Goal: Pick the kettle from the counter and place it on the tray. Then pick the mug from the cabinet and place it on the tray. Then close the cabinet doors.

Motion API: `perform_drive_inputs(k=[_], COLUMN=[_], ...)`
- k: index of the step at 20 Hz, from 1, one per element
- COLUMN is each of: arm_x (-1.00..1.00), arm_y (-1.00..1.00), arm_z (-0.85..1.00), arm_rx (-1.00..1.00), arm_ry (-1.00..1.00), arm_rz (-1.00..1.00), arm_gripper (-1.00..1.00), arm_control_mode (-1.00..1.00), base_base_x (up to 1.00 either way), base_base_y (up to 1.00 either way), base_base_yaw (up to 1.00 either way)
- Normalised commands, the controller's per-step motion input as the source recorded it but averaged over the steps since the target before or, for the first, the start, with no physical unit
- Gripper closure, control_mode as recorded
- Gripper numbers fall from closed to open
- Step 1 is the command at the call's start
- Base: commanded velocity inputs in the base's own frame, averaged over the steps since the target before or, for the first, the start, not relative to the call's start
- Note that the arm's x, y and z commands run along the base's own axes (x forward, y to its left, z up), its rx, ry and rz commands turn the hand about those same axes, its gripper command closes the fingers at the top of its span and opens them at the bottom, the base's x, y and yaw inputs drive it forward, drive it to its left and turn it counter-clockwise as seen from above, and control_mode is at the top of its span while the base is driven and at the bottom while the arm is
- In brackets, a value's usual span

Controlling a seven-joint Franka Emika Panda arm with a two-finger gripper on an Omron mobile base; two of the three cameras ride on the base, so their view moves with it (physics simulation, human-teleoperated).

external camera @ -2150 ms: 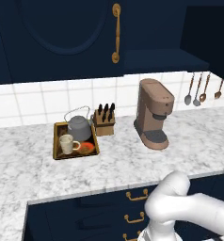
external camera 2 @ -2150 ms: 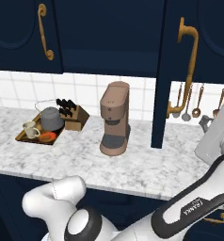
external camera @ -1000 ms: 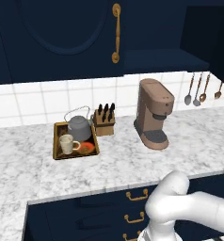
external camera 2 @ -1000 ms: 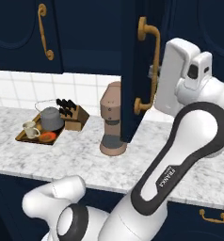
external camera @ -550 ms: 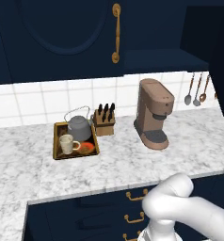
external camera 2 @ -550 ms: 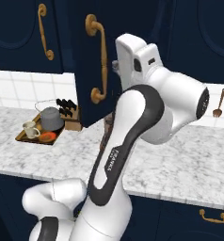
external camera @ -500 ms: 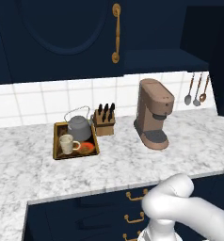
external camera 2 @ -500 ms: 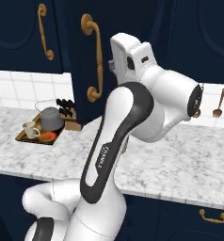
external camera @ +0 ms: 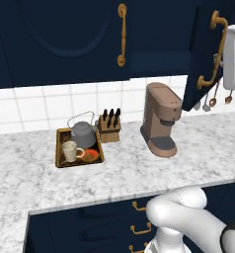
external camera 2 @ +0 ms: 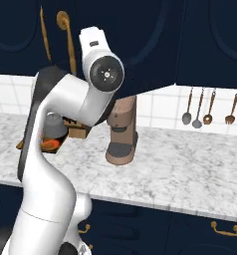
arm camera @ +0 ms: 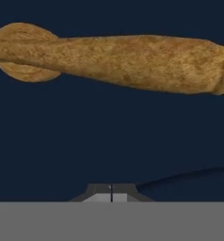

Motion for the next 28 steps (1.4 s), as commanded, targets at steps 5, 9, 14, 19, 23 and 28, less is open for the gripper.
perform_drive_inputs(k=[5, 9, 14, 19, 23, 28], arm_x=[0.52, 0.58, 0.78, 0.95, 0.99, 1.0], arm_y=[0.39, 0.32, 0.04, -0.13, 0.0, 0.02], arm_z=[0.0, -0.2, -0.12, -0.2, -0.44, -0.48], arm_rx=[0.0, 0.0, 0.08, 0.19, 0.13, 0.04], arm_ry=[0.05, -0.05, -0.04, -0.01, -0.02, -0.03], arm_rz=[-0.42, -0.34, -0.13, 0.1, 0.09, 0.0], arm_gripper=[1.0, 1.0, 1.0, 1.0, 1.0, 1.0], arm_control_mode=[-1.0, -1.0, -1.0, -1.0, -1.0, -1.0], base_base_x=[0.0, 0.0, 0.0, 0.0, 0.0, 0.0], base_base_y=[0.0, 0.0, 0.0, 0.0, 0.0, 0.0], base_base_yaw=[0.0, 0.0, 0.0, 0.0, 0.0, 0.0])
